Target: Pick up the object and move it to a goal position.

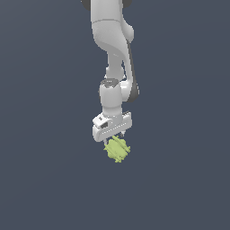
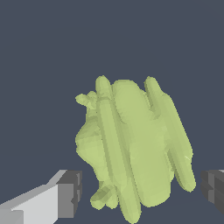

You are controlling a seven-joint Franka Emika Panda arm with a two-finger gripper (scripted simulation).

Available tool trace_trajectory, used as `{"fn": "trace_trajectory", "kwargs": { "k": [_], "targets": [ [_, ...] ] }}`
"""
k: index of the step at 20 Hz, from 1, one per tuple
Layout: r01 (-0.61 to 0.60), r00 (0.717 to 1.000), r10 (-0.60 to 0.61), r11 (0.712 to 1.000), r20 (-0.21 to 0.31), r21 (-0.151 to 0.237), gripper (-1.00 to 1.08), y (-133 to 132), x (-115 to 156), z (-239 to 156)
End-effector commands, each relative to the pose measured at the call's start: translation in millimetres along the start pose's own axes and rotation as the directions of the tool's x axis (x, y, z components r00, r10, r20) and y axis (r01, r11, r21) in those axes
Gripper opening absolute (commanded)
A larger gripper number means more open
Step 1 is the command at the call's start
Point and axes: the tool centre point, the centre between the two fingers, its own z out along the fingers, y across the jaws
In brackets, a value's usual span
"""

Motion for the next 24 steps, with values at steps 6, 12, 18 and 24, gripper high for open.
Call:
{"fn": "trace_trajectory", "kwargs": {
  "k": [6, 12, 18, 24],
  "targets": [
    [0.136, 0.982, -0.138, 0.990, -0.132, -0.027, 1.08, -5.9, 2.9, 10.9],
    [0.228, 0.941, -0.237, 0.971, -0.240, -0.066, 1.08, -13.2, 6.1, 13.5],
    [0.297, 0.884, -0.320, 0.948, -0.341, -0.118, 1.08, -21.2, 9.5, 10.7],
    [0.333, 0.834, -0.371, 0.929, -0.409, -0.164, 1.08, -26.8, 11.9, 5.5]
  ]
}}
